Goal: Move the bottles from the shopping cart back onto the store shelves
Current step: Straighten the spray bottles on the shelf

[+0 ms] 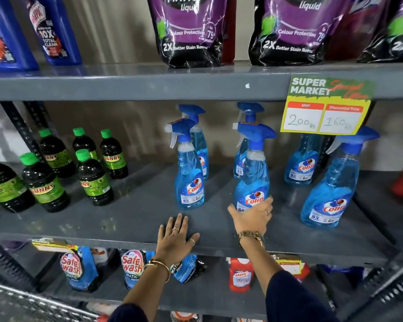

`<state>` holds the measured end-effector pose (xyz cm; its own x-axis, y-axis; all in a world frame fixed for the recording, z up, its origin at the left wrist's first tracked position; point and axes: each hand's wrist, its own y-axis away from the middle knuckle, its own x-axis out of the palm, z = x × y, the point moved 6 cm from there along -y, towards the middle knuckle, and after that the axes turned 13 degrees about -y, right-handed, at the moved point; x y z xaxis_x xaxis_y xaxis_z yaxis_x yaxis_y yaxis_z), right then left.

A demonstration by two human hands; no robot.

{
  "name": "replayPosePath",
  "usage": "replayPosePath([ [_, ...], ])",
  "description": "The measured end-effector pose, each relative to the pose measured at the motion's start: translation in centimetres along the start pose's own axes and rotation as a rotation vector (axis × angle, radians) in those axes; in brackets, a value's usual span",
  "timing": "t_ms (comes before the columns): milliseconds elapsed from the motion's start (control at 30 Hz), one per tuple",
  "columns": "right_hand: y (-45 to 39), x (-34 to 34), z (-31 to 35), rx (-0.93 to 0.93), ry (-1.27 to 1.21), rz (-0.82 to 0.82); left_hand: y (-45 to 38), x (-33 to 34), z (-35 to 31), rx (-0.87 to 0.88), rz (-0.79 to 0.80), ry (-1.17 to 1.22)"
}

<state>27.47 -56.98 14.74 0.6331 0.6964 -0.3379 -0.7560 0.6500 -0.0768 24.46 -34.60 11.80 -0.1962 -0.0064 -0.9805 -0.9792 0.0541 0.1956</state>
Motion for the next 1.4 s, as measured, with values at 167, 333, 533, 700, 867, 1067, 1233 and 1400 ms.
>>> replayPosePath([
  [167,0.6,-0.5,0.1,-0.017,-0.074,0.022,0.1,-0.1,0.0,-0.004,0.000,-0.017],
  [333,2.9,-1.3,1.8,-0.234,0.026,-0.076,0.6,-0.3,0.1,-0.021,-0.057,0.012],
  [533,6.0,0.0,5.3,-0.636,0.104,0.016,1.4,-0.4,2.0,-0.074,-0.092,0.048],
  [700,7.2,4.6,6.4,-0.579,0.028,0.332,2.2,-0.3,5.6,-0.127,-0.065,0.024],
  [867,7.0,8.0,6.8,-0.454,0.094,0.399,2.1,-0.5,8.0,-0.160,-0.043,0.020],
  [1067,6.0,11.2,6.6,-0.354,0.012,0.432,0.9,-0.4,9.6,-0.144,-0.031,0.048],
  [1233,5.6,12.7,5.6,-0.269,-0.075,0.429,0.6,-0.2,9.7,-0.123,-0.023,0.051],
  [1400,5.9,13.0,4.8,-0.180,-0.148,0.361,0.5,0.0,9.7,-0.107,-0.001,0.072],
])
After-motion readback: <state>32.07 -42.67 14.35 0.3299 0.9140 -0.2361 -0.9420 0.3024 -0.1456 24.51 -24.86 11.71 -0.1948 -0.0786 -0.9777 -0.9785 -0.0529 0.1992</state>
